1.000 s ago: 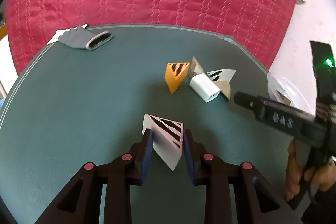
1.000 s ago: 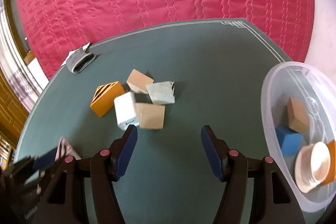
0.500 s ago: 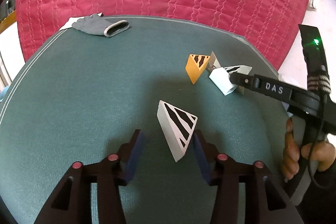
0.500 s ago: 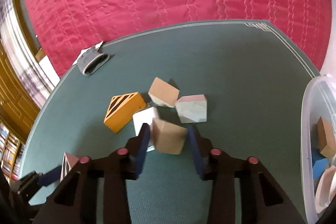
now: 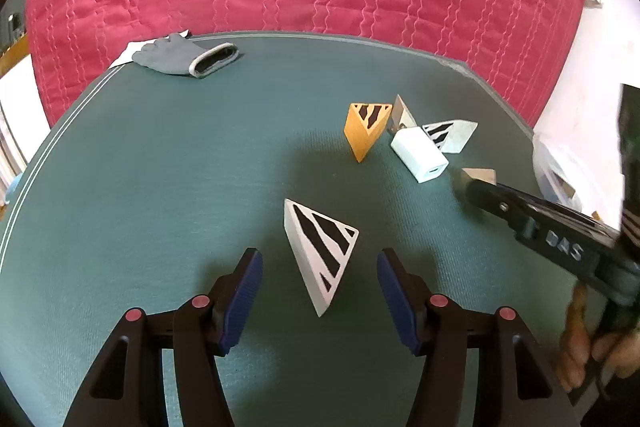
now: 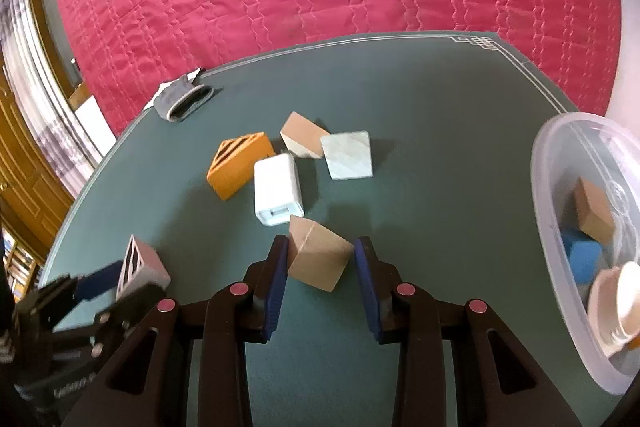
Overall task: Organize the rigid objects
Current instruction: 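Grasp the tan wooden cube with the right gripper while the left holds the striped triangle, then carry the tan cube into the clear tub and open the right gripper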
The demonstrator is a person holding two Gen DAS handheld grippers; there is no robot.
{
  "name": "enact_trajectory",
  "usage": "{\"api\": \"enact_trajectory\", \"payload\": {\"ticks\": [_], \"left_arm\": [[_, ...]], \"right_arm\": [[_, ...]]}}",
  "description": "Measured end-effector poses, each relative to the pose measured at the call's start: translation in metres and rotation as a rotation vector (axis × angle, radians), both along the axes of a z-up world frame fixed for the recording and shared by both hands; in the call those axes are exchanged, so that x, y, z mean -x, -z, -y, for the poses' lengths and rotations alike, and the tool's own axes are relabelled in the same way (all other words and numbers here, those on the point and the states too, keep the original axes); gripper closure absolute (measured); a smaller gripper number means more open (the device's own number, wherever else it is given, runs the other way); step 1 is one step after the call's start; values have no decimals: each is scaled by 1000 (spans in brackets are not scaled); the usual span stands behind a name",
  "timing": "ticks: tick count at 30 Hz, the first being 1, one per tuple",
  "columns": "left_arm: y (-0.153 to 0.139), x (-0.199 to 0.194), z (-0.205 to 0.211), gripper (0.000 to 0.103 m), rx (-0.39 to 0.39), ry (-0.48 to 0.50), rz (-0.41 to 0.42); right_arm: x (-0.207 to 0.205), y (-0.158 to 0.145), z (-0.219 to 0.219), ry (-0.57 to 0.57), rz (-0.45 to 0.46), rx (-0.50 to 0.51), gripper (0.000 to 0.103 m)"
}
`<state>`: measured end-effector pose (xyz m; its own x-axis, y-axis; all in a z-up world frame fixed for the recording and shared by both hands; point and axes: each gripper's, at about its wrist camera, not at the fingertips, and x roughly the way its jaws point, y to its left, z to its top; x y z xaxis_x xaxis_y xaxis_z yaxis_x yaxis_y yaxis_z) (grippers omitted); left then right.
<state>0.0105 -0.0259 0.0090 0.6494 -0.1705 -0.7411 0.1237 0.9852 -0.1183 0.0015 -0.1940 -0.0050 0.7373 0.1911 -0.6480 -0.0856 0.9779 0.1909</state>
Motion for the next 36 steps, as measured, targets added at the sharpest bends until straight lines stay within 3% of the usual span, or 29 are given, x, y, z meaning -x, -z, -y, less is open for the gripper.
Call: {"api": "enact_trajectory", "payload": {"ticks": [6, 11, 24, 36], "left_arm": [[3, -11, 5, 49, -14, -17, -18], [3, -16, 6, 65, -13, -35, -18], [-1, -10, 7, 68, -7, -10, 14], [-7, -6, 20, 68, -36, 11, 28]], "right_arm": [[13, 1, 5, 1, 10, 11, 68], [17, 2, 2, -2, 25, 21, 68], [38, -12, 12, 40, 97, 14, 68], [61, -28, 56, 164, 136, -10, 68]]}}
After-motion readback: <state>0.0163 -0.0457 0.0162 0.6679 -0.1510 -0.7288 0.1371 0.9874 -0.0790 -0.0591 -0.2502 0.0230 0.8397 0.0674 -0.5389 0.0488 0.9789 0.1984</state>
